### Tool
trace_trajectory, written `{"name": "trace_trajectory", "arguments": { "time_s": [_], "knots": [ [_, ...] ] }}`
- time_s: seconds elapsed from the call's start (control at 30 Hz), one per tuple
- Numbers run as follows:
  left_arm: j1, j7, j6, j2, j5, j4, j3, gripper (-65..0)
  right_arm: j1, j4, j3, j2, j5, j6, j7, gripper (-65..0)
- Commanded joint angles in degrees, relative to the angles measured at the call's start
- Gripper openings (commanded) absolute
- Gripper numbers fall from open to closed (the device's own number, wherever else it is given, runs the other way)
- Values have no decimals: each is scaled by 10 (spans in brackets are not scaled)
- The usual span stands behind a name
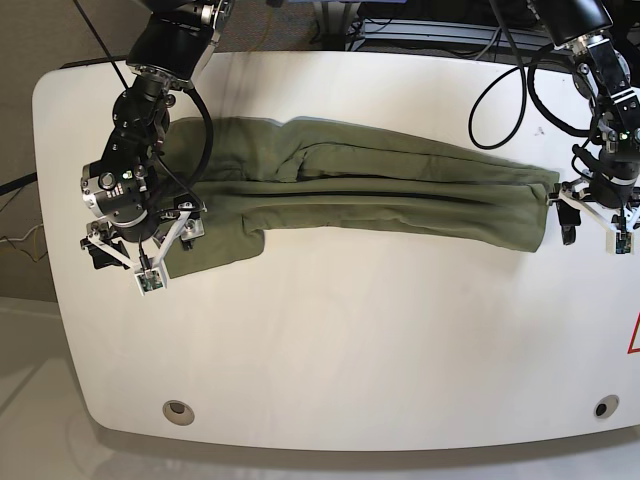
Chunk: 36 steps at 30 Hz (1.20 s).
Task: Fold the T-shirt properly
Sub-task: 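Grasp the olive shirt end with the right gripper and lift it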
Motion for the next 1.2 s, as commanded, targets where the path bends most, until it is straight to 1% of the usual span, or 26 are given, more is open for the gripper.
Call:
{"name": "trace_trajectory", "arguments": {
  "time_s": [0.0,0.13,0.4,0.47,0.67,0.73,1.07,1.17],
  "knots": [
    [-1,-12,0,-12,-5,11,-7,-194,21,-84,-24,39,13,4,46,-77],
    [0,-13,-1,-15,-5,8,-6,-194,33,-124,-36,50,17,5,51,-78],
    [-3,-14,0,-18,-6,10,-7,-195,65,-193,-53,59,32,10,56,-78],
    [-3,-18,3,-16,-6,11,-8,-193,73,-233,-67,63,48,6,56,-81],
    [-3,-16,3,-15,-6,12,-9,-193,86,-272,-71,63,74,10,61,-81],
    [-3,-16,3,-15,-7,12,-9,-194,89,-281,-72,62,81,10,64,-81],
    [-2,-20,1,-13,-4,12,-7,-188,90,-286,-76,58,74,14,68,-80],
    [-3,-15,6,-10,-5,1,1,-191,89,-277,-68,54,66,14,64,-78]
  ]
}}
